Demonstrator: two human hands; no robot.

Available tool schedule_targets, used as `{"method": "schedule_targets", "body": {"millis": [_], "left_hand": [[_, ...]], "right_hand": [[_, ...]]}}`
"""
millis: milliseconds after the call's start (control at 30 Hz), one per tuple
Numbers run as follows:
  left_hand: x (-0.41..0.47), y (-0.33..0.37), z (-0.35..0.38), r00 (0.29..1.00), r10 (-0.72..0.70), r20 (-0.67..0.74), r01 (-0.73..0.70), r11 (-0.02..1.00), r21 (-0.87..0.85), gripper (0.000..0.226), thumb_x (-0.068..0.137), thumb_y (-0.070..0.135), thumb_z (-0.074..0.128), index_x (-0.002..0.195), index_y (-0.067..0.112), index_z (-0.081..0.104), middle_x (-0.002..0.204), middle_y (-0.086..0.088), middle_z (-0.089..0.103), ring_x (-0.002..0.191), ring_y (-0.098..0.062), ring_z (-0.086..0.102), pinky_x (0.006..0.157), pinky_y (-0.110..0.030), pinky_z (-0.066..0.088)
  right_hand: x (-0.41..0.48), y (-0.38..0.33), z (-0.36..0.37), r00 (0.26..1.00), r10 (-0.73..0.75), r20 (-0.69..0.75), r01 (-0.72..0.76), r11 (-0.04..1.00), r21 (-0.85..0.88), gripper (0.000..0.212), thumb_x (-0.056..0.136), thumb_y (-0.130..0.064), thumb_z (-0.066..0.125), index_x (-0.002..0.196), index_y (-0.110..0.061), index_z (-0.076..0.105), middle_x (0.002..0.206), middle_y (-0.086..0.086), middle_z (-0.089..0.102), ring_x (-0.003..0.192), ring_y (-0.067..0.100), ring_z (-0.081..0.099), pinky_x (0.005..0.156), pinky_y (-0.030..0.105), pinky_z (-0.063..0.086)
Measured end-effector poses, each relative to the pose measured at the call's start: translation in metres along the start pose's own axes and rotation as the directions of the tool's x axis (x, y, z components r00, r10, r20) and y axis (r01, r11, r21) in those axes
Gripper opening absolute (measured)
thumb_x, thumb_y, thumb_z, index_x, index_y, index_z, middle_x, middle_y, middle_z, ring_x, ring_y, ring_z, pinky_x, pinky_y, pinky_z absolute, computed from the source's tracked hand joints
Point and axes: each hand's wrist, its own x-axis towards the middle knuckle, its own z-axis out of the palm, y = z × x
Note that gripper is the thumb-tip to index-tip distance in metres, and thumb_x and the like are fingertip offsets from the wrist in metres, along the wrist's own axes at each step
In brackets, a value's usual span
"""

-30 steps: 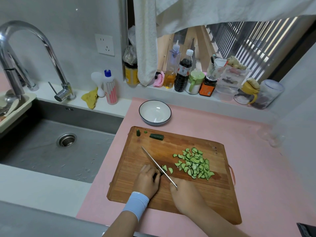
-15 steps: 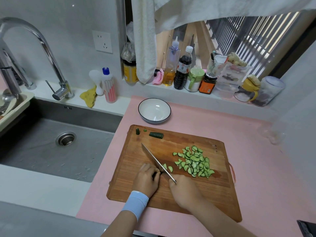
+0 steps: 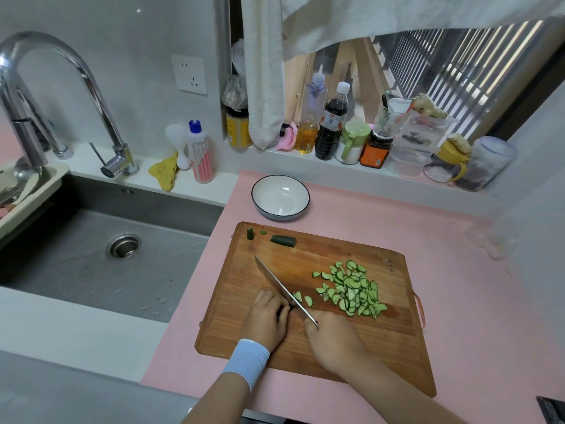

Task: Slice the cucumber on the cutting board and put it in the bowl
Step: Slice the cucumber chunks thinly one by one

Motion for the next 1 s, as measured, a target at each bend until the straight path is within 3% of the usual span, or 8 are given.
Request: {"method": "schedule_targets", "body": {"millis": [233,400,567,767,833,1000], "left_hand": [[0.0,-0.002,-0.001,1.0,-0.014,0.027,0.014,1.0,-0.011,0.017,0.076,0.004,0.077,0.074,0.014,0.063,0.078,0.004,0.058,0.081,-0.011,0.049,0.082,-0.009,0.033],[-0.001,-0.004,0.0,0.999,-0.027,0.031,0.027,0.999,-0.024,0.015,0.077,0.007,0.077,0.075,0.015,0.065,0.08,0.005,0.06,0.082,-0.009,0.051,0.085,-0.005,0.031],[-0.003,-0.007,0.001,0.999,-0.013,0.03,0.014,0.999,-0.035,0.009,0.079,0.009,0.075,0.079,0.015,0.068,0.083,0.006,0.06,0.084,-0.011,0.053,0.087,-0.005,0.031],[-0.004,-0.007,-0.001,0.999,0.032,0.001,-0.032,0.999,-0.011,0.007,0.086,0.017,0.064,0.081,0.014,0.067,0.082,0.004,0.057,0.083,-0.012,0.05,0.079,-0.017,0.041],[-0.004,-0.007,-0.001,1.0,0.03,0.0,-0.03,1.0,-0.008,0.011,0.087,0.02,0.061,0.08,0.014,0.067,0.082,0.004,0.057,0.083,-0.012,0.05,0.079,-0.018,0.042],[-0.003,-0.007,0.0,1.0,-0.006,0.013,0.006,1.0,-0.015,0.009,0.081,0.009,0.074,0.078,0.014,0.067,0.08,0.004,0.058,0.083,-0.012,0.051,0.079,-0.017,0.041]], "right_hand": [[-0.01,0.008,-0.004,1.0,-0.015,0.0,0.015,1.0,0.0,0.025,0.1,-0.032,0.045,0.079,-0.028,0.057,0.065,-0.006,0.056,0.069,0.019,0.058,0.061,0.033,0.04],[-0.003,0.004,-0.001,1.0,-0.013,-0.007,0.013,1.0,0.007,0.025,0.099,-0.032,0.045,0.09,-0.022,0.065,0.074,-0.003,0.066,0.077,0.023,0.064,0.069,0.035,0.048],[0.007,-0.002,0.004,1.0,0.011,0.0,-0.011,1.0,0.022,0.025,0.097,-0.032,0.045,0.076,-0.027,0.058,0.079,-0.001,0.068,0.081,0.024,0.065,0.073,0.035,0.05],[0.008,-0.003,0.002,1.0,0.018,0.009,-0.018,0.999,0.033,0.031,0.098,-0.033,0.046,0.068,-0.033,0.054,0.082,-0.001,0.07,0.086,0.025,0.065,0.076,0.034,0.051],[0.008,-0.003,0.003,1.0,0.017,0.016,-0.018,0.999,0.035,0.026,0.096,-0.034,0.046,0.073,-0.031,0.057,0.082,-0.001,0.071,0.085,0.025,0.065,0.077,0.035,0.053],[0.004,-0.003,0.003,1.0,-0.004,-0.001,0.004,0.999,0.038,0.023,0.098,-0.035,0.045,0.085,-0.031,0.063,0.084,-0.002,0.07,0.086,0.024,0.066,0.075,0.034,0.051]]}}
